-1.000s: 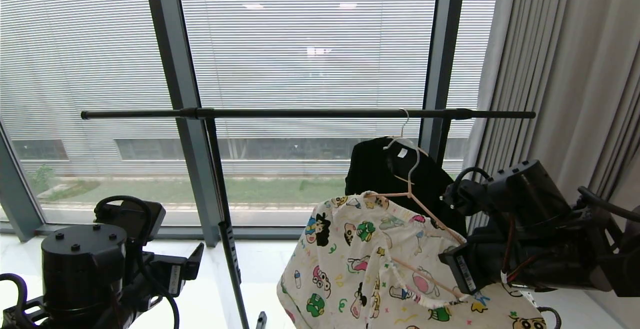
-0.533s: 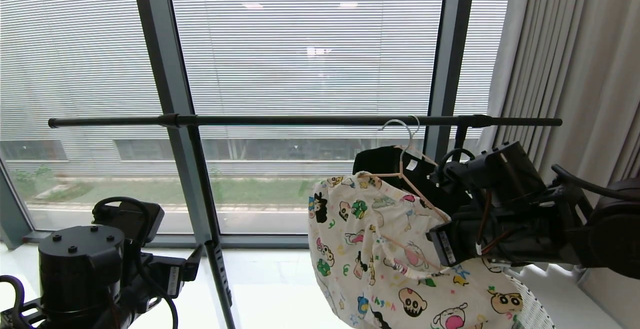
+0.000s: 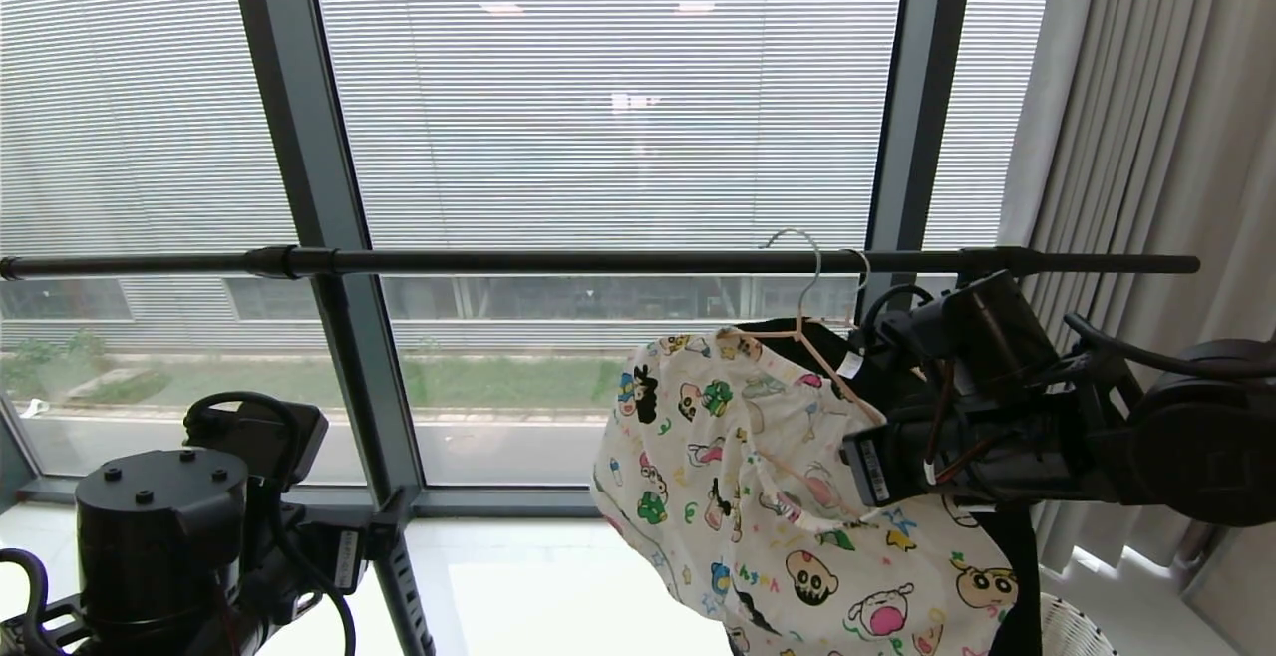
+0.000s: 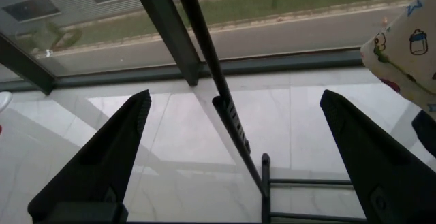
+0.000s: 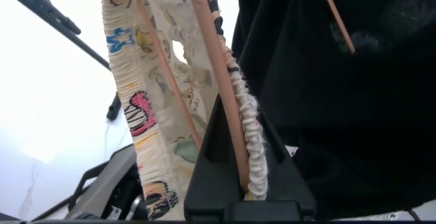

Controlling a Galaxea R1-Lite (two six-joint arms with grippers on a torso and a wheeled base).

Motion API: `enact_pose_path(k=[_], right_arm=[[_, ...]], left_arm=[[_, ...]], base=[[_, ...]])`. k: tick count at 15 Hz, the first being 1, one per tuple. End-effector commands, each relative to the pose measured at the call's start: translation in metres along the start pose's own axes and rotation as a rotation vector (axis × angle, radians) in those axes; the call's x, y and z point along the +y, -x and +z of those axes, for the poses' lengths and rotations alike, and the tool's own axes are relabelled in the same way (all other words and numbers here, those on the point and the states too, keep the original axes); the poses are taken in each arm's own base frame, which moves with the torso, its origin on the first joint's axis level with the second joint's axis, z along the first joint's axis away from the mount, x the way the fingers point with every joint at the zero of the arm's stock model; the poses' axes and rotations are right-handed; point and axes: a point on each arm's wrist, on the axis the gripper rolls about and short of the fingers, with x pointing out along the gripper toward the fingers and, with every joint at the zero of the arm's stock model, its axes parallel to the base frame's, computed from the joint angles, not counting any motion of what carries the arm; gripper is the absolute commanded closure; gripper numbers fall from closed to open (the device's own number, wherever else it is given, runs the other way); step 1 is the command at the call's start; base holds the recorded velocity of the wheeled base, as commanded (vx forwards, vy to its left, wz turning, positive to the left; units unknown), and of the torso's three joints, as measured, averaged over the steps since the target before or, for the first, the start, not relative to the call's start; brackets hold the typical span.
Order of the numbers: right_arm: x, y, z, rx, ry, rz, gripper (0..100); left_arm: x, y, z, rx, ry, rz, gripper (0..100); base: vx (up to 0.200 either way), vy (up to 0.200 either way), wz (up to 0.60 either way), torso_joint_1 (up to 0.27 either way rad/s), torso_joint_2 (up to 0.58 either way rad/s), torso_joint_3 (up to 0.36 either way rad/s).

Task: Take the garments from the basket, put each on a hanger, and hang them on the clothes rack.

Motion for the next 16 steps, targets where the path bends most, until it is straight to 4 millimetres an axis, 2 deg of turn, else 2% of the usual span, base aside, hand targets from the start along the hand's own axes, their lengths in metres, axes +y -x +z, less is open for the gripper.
enact_pose_path(k=[1, 4, 8, 10, 13, 16], right_arm=[[0.000, -0.001, 0.000, 0.001, -0.002, -0.001, 100], [-0.005, -0.008, 0.003, 0.005, -0.014, -0.017, 100], [-0.021, -0.035, 0.024, -0.011, -0.064, -0.069, 100], [-0.025, -0.050, 0.029, -0.004, -0.073, -0.100, 100], [-0.024, -0.071, 0.026, 0.027, -0.065, -0.130, 100], [-0.019, -0.078, 0.027, 0.034, -0.057, -0.126, 100]], left_arm=[[0.000, 0.000, -0.001, 0.003, -0.001, 0.000, 0], [-0.001, 0.000, 0.000, 0.001, -0.004, -0.005, 0], [-0.001, 0.001, 0.001, -0.008, 0.002, -0.003, 0], [-0.001, 0.001, 0.002, -0.010, 0.001, -0.004, 0], [-0.002, 0.006, 0.003, -0.028, -0.005, -0.022, 0], [-0.003, 0.008, 0.001, -0.027, -0.011, -0.029, 0]], base=[[0.000, 0.000, 0.00, 0.000, 0.00, 0.000], [0.000, 0.000, 0.00, 0.000, 0.00, 0.000], [0.000, 0.000, 0.00, 0.000, 0.00, 0.000], [0.000, 0.000, 0.00, 0.000, 0.00, 0.000], [0.000, 0.000, 0.00, 0.000, 0.00, 0.000], [0.000, 0.000, 0.00, 0.000, 0.00, 0.000]])
